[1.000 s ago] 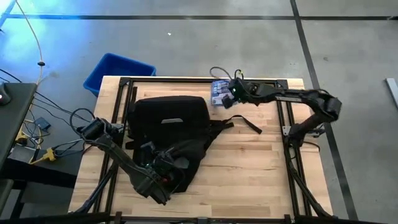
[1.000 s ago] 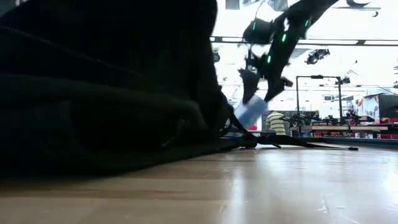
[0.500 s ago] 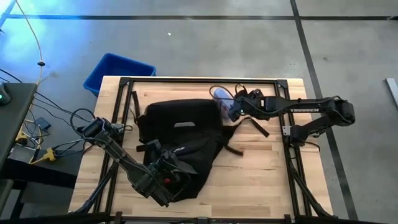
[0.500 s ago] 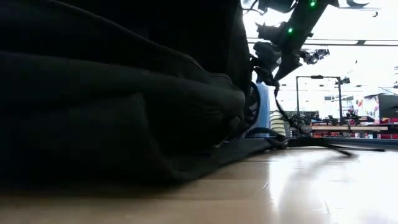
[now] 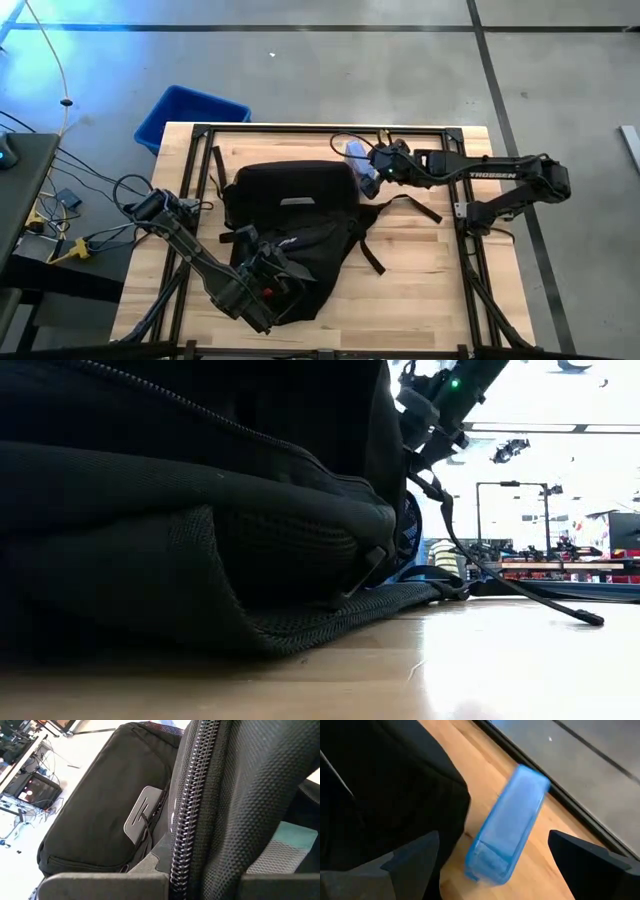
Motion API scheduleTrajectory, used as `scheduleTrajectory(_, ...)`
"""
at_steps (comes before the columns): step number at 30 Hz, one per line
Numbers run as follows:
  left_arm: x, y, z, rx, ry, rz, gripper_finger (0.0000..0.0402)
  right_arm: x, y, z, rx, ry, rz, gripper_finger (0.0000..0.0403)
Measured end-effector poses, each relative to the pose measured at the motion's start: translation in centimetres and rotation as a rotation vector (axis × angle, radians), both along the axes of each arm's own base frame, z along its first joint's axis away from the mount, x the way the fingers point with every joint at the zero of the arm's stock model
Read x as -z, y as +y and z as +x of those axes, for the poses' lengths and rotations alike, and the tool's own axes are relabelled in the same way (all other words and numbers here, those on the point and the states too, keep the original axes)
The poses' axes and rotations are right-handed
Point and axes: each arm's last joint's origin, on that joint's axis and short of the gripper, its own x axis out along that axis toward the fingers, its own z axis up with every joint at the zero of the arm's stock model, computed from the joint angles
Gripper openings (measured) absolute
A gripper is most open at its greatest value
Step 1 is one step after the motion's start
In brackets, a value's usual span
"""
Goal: Unpack backpack
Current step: Remove the medkit from the backpack
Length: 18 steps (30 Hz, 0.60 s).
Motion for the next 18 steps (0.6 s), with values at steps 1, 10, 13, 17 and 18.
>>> scheduleTrajectory(1,0.0,0.0,0.0,0.000,0.001,0.000,0.0000,0.0,-0.2,0.0,0.005,0.002,-0.007,0.0366)
scheduleTrajectory(10,0.0,0.0,0.0,-0.001,0.002,-0.003,0.0000,2.7,-4.5,1.0,0.176,-0.041,0.217,0.0372)
scheduleTrajectory(13,0.0,0.0,0.0,-0.002,0.002,-0.005,0.0000,4.2,-5.6,1.9,0.206,-0.030,0.235,0.0372)
scheduleTrajectory(17,0.1,0.0,0.0,-0.005,0.012,-0.017,0.0000,6.4,-6.5,2.4,0.255,0.042,0.255,0.0372)
scheduleTrajectory(18,0.1,0.0,0.0,-0.005,0.012,-0.017,0.0000,6.7,-6.7,2.4,0.275,0.055,0.257,0.0371)
